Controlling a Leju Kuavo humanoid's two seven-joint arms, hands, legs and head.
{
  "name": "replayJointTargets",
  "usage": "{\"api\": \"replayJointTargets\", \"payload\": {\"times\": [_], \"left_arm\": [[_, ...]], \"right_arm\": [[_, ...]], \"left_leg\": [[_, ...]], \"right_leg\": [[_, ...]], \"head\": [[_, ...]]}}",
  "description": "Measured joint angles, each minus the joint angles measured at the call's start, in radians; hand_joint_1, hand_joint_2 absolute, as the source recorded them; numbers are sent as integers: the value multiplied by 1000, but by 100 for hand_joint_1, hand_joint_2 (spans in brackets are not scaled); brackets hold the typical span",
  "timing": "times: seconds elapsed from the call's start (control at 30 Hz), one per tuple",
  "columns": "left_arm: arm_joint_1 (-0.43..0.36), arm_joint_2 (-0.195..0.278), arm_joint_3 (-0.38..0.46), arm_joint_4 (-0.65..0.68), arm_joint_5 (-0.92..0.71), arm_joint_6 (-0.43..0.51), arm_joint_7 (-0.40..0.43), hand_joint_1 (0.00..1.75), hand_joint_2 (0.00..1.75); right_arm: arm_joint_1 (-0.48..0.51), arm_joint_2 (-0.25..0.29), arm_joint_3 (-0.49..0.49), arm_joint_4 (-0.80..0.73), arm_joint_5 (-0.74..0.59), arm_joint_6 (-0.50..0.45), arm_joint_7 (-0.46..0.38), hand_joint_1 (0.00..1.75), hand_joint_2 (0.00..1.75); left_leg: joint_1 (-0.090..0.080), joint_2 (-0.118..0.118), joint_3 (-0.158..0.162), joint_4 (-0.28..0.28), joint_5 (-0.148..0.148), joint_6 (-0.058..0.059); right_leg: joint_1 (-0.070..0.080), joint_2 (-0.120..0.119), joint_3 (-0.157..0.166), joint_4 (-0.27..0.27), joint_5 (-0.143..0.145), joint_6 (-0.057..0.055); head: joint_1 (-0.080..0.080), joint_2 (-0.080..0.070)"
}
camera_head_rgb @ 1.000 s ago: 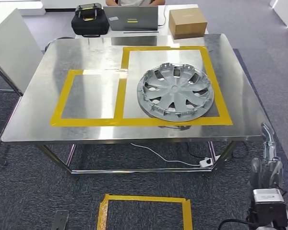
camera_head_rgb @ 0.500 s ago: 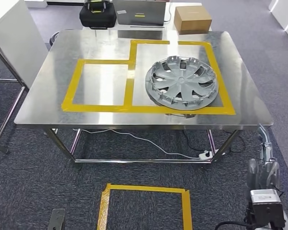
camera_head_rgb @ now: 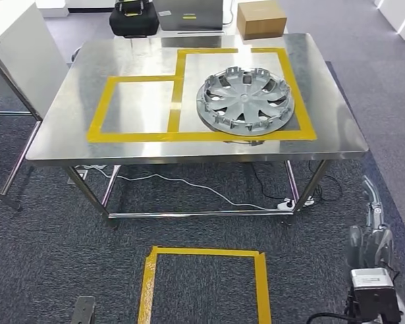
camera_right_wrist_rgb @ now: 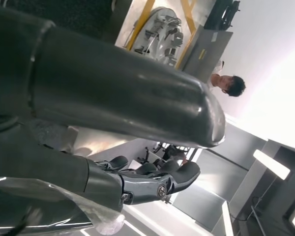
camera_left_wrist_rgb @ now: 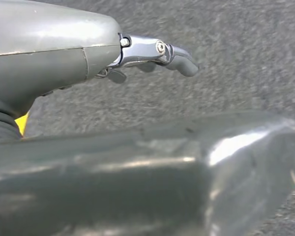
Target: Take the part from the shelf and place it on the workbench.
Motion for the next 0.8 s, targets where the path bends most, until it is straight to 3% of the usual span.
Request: {"api": "replayJointTargets", "payload": {"times": [0.03,0.07,0.1,0.13,0.2,0.27,0.33,0.4,0.43,0.47,0.53,0.57,0.6,0.63,0.67,0.73,0.77,0.8], "left_arm": [[0,0,0,0,0,0,1,0,0],[0,0,0,0,0,0,1,0,0],[0,0,0,0,0,0,1,0,0],[0,0,0,0,0,0,1,0,0],[0,0,0,0,1,0,1,0,0],[-1,1,1,0,1,0,1,0,0],[-1,1,1,0,1,0,1,0,0],[-1,-1,1,0,1,0,1,0,0],[-2,-1,1,0,2,0,1,0,0],[-4,-2,2,0,2,0,1,0,0],[-6,-1,4,0,2,0,1,0,0],[-6,-1,5,0,2,0,1,0,0],[-6,-1,6,0,2,0,1,0,0],[-6,-1,7,0,2,0,0,0,0],[-6,-1,8,0,2,0,0,0,0],[-7,-1,9,0,2,0,0,0,0],[-7,-1,10,0,1,0,0,0,0],[-8,-1,10,0,1,1,0,0,0]], "right_arm": [[1,0,1,0,1,0,0,0,0],[1,0,1,0,1,0,0,0,0],[1,0,2,0,1,0,0,0,0],[2,0,2,0,2,0,0,0,0],[2,0,4,0,2,0,0,0,0],[1,0,6,0,2,-1,0,0,0],[1,0,8,0,3,-1,0,0,0],[1,0,10,0,4,-1,0,0,0],[0,0,11,0,4,-1,0,0,0],[-1,0,11,0,4,-2,0,0,0],[-4,0,12,1,4,-2,1,0,0],[-5,0,12,2,4,-3,1,0,0],[-6,0,13,2,4,-3,1,0,0],[-7,0,13,3,4,-4,1,0,0],[-9,0,13,3,4,-4,1,0,0],[-17,0,13,3,1,-5,1,0,0],[-22,0,13,3,0,-5,0,0,0],[-26,0,13,3,-1,-5,0,0,0]], "left_leg": [[1,0,-12,67,-48,-3],[3,0,-19,126,-76,-5],[3,0,-15,162,-81,-6],[3,0,5,161,-65,-5],[3,0,91,50,-16,1],[0,-1,173,-83,-5,11],[-4,-1,192,-128,-10,19],[-3,1,178,-135,8,32],[-2,2,170,-139,19,40],[1,4,158,-144,32,47],[1,6,131,-146,56,55],[0,6,115,-145,67,56],[-1,6,100,-143,78,56],[-2,6,83,-140,89,55],[-2,6,65,-136,99,53],[-3,6,36,-123,117,46],[-5,6,25,-116,125,42],[-6,6,19,-111,134,38]], "right_leg": [[1,-1,-10,2,11,-2],[2,-1,-22,5,21,-2],[2,-1,-35,10,30,-1],[3,-1,-49,16,38,0],[3,-1,-75,31,47,4],[5,-1,-94,43,56,12],[6,-1,-103,46,69,23],[5,1,-109,45,76,36],[4,3,-118,56,59,42],[4,5,-132,84,26,46],[1,6,-167,191,-70,52],[0,6,-180,253,-104,54],[0,6,-185,300,-118,56],[0,6,-177,322,-109,58],[0,6,-150,306,-80,58],[0,6,-47,184,-33,56],[0,6,12,104,-33,52],[1,7,50,45,-43,48]], "head": [[-2,0],[-2,0],[-2,0],[-2,0],[-2,0],[-2,0],[-1,0],[-2,0],[-2,0],[-1,0],[2,0],[2,0],[2,0],[2,0],[2,0],[2,0],[2,0],[2,0]]}}
